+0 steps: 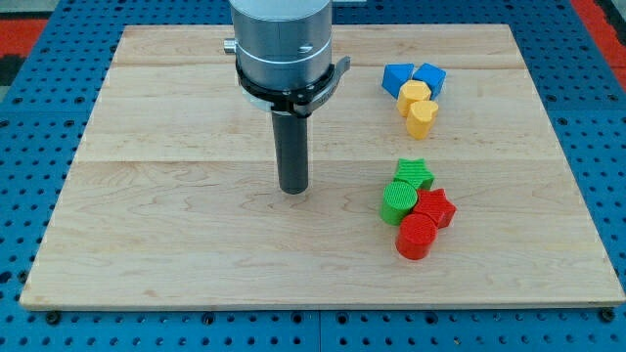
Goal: Place the arm diagonally to the top right of the red star
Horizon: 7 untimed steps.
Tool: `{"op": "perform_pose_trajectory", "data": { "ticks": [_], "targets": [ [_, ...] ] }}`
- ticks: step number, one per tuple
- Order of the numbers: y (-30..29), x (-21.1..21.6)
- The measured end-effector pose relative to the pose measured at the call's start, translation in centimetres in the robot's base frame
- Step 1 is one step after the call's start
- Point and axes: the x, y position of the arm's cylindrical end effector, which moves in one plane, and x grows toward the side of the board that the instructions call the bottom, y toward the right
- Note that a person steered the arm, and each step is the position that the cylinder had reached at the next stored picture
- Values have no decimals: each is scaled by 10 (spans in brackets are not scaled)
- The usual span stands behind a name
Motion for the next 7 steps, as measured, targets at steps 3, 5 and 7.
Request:
{"op": "perform_pose_trajectory", "data": {
  "ticks": [3,5,7],
  "targets": [
    [0,0],
    [82,-70],
    [183,-48]
  ]
}}
